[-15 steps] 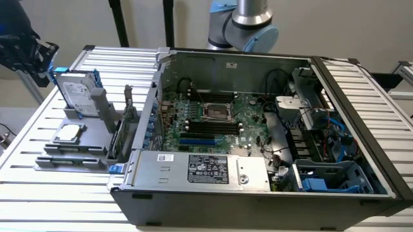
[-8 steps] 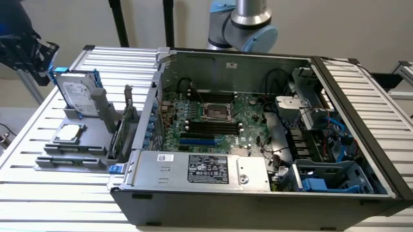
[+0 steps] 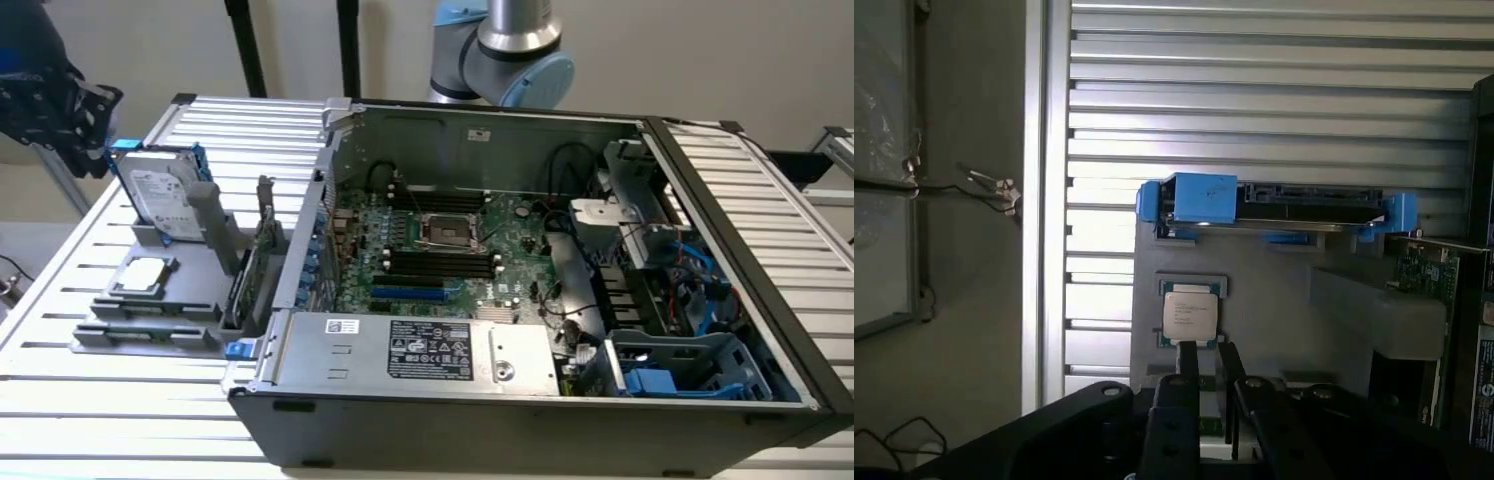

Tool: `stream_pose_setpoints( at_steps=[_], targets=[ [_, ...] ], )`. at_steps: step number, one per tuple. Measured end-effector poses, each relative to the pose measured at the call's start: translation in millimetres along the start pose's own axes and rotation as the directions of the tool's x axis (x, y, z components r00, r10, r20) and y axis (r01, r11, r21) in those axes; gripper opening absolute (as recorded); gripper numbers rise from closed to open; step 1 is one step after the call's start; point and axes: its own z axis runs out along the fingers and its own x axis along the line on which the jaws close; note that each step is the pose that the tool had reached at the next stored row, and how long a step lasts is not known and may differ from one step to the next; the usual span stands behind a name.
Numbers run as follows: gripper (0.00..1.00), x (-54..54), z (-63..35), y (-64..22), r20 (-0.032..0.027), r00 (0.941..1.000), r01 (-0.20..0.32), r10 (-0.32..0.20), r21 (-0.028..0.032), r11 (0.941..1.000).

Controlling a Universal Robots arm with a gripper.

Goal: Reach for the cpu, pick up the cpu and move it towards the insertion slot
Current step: 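Pick up the cpu and move it towards the insertion slot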

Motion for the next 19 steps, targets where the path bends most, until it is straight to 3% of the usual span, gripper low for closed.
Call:
stream_pose_setpoints(
  at_steps=[2,5,8,10,11,19],
  targets=[
    [0.36,0.1,0.2,0.0,-0.0002,1.0,0.0,0.0,0.0001,1.0],
    [0.42,0.1,2.2,-0.1,0.0001,1.0,0.0,0.0,0.0,1.0],
    [0.59,0.1,7.2,-0.3,0.0,1.0,0.0,0.0,0.0,1.0],
    [0.59,0.1,10.8,-0.4,-0.0001,1.0,0.0,0.0,0.0001,1.0],
    [0.65,0.1,12.6,-0.5,0.0,1.0,0.0,0.0,0.0,1.0],
    [0.65,0.2,27.2,-2.4,-0.0001,1.0,0.0,0.0,0.0001,1.0]
  ],
)
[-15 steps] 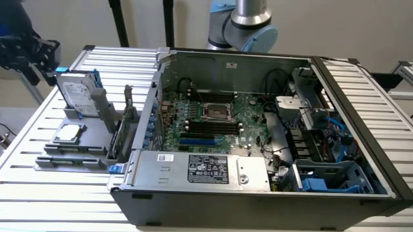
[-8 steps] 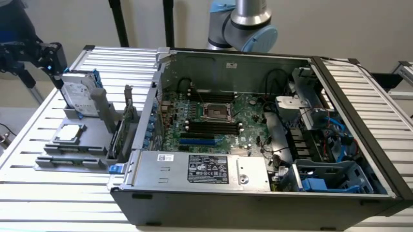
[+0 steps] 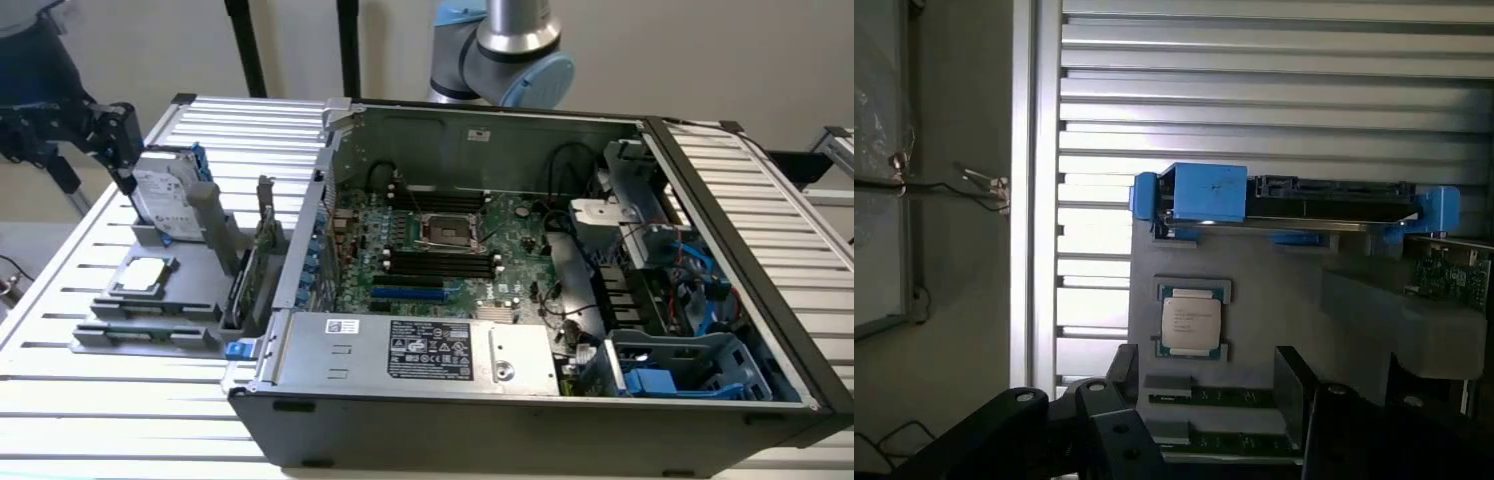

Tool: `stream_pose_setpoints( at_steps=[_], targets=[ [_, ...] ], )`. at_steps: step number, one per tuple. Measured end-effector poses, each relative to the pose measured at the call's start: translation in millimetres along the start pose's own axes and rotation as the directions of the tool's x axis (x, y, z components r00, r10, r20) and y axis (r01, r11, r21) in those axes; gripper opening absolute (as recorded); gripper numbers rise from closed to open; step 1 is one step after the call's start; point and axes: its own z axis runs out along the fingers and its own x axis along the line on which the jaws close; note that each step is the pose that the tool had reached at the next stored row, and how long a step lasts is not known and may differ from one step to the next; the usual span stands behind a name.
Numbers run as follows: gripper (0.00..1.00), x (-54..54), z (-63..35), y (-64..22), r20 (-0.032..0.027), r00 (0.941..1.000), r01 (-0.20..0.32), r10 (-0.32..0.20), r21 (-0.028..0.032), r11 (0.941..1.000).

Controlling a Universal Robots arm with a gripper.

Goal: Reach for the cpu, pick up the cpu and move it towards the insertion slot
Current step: 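Pick up the cpu and move it towards the insertion slot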

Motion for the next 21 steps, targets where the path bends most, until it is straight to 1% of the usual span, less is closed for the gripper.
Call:
stream_pose_setpoints(
  at_steps=[16,21],
  targets=[
    [0.65,0.3,28.6,-12.9,0.0,1.0,0.0,0.0,0.0,1.0],
    [0.65,0.4,37.7,-15.3,0.0002,1.0,0.0,0.0,-0.0001,1.0]
  ],
)
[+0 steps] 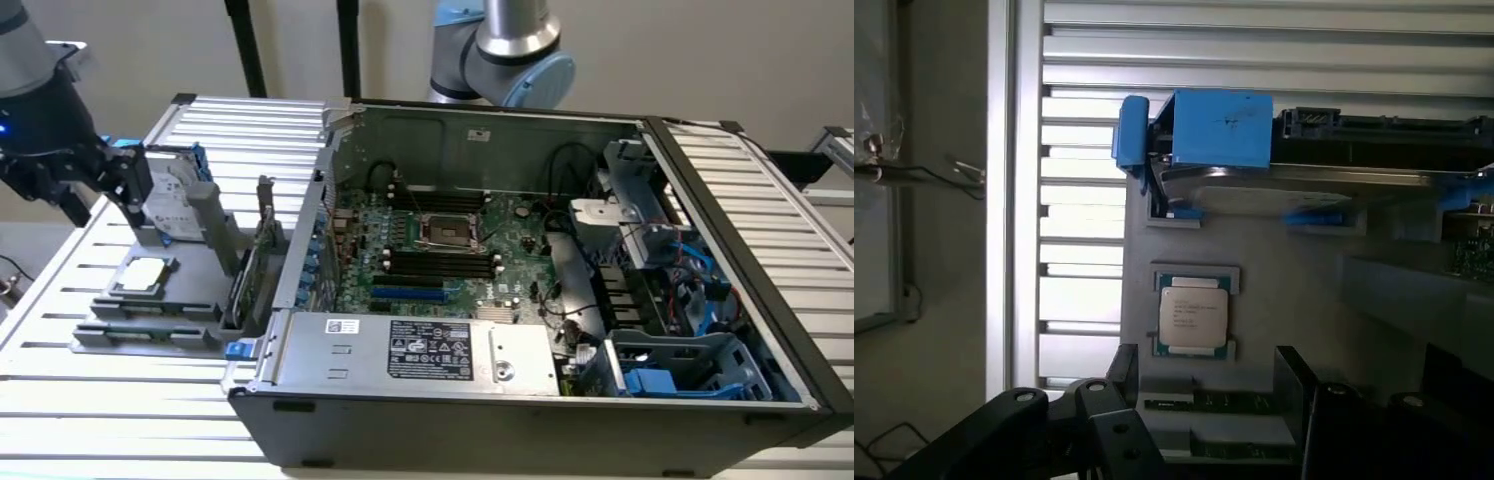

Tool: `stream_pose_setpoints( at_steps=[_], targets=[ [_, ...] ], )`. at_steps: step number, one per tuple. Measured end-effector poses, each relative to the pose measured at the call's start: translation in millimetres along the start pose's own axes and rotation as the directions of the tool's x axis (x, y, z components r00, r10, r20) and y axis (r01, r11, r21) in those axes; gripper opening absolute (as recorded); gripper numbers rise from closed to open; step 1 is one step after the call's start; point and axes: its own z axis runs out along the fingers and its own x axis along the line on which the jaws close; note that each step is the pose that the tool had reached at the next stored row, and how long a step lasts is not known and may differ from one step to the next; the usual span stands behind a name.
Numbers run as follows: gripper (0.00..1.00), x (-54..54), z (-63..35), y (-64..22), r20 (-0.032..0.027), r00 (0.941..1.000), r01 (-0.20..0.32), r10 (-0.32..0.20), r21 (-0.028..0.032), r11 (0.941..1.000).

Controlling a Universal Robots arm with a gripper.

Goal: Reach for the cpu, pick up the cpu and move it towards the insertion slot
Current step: 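Pick up the cpu and move it towards the insertion slot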

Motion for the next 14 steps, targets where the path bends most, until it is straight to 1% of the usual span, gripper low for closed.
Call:
stream_pose_setpoints(
  at_steps=[14],
  targets=[
    [0.65,0.1,25.2,-3.0,0.0,1.0,-0.005,0.005,0.0001,1.0]
  ],
)
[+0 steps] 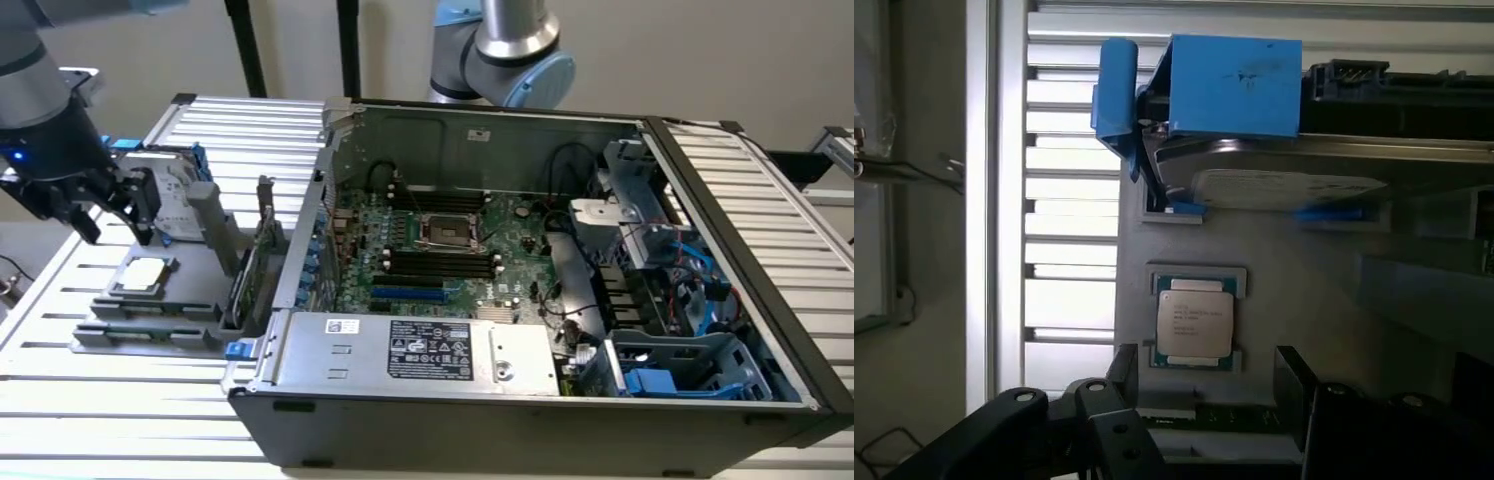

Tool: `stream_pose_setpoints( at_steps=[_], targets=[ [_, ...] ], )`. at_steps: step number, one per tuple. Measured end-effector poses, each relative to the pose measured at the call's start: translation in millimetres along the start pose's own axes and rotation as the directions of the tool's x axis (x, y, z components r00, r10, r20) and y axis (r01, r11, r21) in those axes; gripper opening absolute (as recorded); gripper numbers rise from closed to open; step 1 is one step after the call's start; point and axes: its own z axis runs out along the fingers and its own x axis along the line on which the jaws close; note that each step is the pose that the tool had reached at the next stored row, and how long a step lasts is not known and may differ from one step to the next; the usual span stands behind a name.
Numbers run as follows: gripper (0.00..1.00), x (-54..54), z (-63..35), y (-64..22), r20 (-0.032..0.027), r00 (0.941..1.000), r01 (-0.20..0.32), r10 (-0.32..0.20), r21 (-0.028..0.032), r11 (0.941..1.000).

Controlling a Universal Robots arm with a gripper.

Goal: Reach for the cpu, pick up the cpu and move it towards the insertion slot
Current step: 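Pick up the cpu and move it towards the insertion slot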

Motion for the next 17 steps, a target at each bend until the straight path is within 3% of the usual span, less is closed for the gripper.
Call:
stream_pose_setpoints(
  at_steps=[17],
  targets=[
    [0.65,0.5,30.9,-1.3,0.0004,0.9999,-0.012,0.012,0.0002,0.9999]
  ],
)
